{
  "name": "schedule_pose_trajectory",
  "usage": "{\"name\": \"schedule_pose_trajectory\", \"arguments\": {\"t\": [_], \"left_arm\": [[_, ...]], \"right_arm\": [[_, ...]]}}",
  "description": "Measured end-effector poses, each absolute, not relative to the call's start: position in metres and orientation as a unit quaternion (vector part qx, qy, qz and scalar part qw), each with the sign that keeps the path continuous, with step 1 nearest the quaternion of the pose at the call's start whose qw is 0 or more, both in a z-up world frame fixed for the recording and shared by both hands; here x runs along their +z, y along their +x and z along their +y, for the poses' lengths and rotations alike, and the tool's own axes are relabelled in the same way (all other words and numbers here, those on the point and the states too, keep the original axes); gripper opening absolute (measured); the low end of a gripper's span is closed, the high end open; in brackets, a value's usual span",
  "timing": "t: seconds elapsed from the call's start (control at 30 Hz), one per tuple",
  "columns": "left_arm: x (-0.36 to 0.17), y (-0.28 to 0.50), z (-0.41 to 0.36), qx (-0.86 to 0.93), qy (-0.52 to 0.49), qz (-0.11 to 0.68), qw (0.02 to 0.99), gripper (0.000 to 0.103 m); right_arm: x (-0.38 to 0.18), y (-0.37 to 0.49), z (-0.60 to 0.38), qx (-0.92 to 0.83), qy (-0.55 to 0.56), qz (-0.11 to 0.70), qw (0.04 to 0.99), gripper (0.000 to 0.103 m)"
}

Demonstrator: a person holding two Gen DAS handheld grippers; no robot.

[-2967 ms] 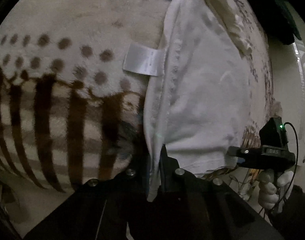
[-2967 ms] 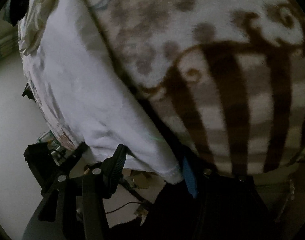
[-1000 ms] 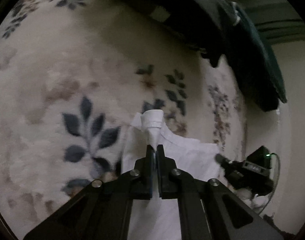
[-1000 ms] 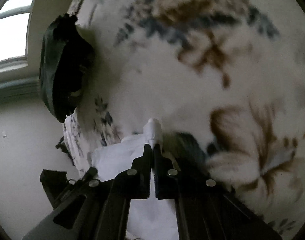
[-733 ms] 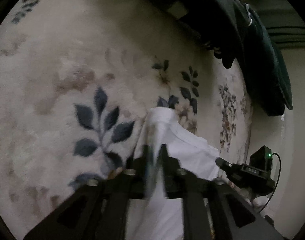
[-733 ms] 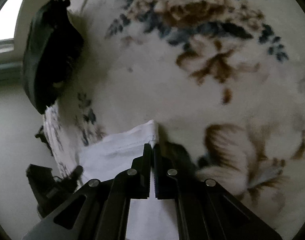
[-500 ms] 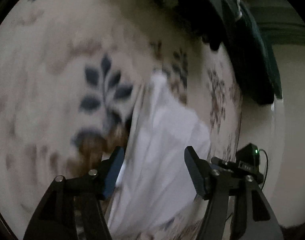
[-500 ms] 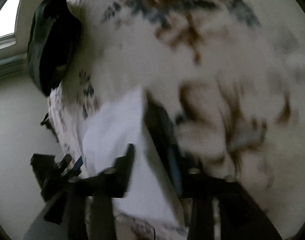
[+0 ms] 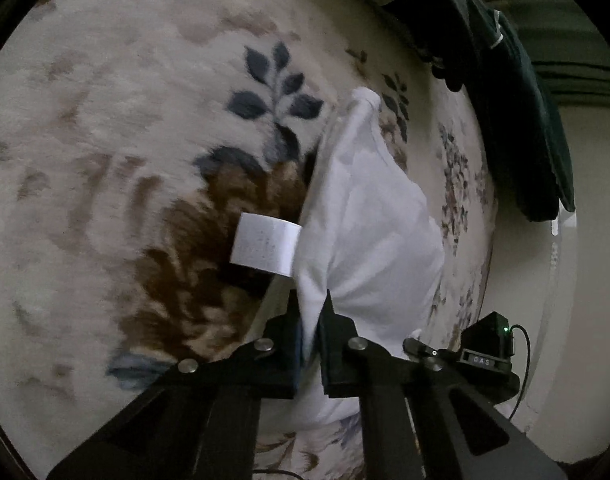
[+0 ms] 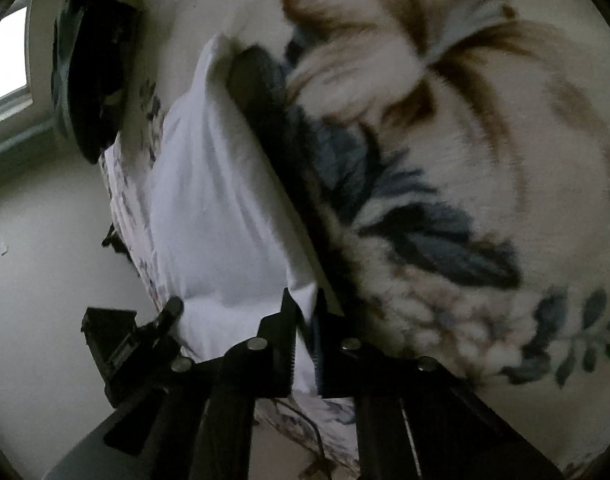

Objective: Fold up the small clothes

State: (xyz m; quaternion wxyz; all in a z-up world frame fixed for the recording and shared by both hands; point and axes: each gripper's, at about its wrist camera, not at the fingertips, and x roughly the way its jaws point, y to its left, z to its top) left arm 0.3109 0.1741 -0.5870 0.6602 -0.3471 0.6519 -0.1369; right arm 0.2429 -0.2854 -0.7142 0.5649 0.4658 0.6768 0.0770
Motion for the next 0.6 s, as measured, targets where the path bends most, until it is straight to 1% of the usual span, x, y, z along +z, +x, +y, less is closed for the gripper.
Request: {"name": "schedule_pose_trajectory", "arguments": {"t": [0.13, 0.2, 0.27, 0.3, 0.33, 0.4, 0.47, 0.5, 0.6], "left_arm": [[-0.585, 0.312, 0.185, -0.133, -0.355, 0.658, 0.651, 0.007], [-0.581, 0.306, 0.192, -0.133, -0.359, 0.661, 0.645, 0.008], [-0.578, 0.297, 0.195, -0.139, -0.355, 0.667, 0.64, 0.022], [-0.578, 0.292, 0.196, -0.146, -0.356, 0.668, 0.637, 0.035], [-0.58, 0.288, 0.196, -0.153, -0.359, 0.669, 0.633, 0.042], [-0.586, 0.28, 0.192, -0.17, -0.364, 0.672, 0.622, 0.042], [-0.587, 0.279, 0.183, -0.175, -0.338, 0.682, 0.624, 0.041], [-0.588, 0.277, 0.179, -0.178, -0.325, 0.685, 0.627, 0.039], [-0.588, 0.276, 0.166, -0.175, -0.284, 0.697, 0.635, 0.039]], "right_arm": [[-0.712, 0.239, -0.287, 0.079, 0.456, 0.685, 0.563, 0.005], [-0.711, 0.241, -0.291, 0.083, 0.455, 0.693, 0.553, 0.008], [-0.705, 0.241, -0.294, 0.083, 0.447, 0.703, 0.547, 0.017], [-0.701, 0.24, -0.295, 0.085, 0.436, 0.707, 0.55, 0.031], [-0.697, 0.241, -0.294, 0.088, 0.427, 0.709, 0.554, 0.043], [-0.692, 0.232, -0.292, 0.105, 0.417, 0.712, 0.555, 0.051], [-0.694, 0.223, -0.285, 0.112, 0.413, 0.72, 0.546, 0.051], [-0.698, 0.217, -0.28, 0.112, 0.411, 0.726, 0.54, 0.051], [-0.708, 0.204, -0.269, 0.091, 0.418, 0.73, 0.533, 0.051]]}}
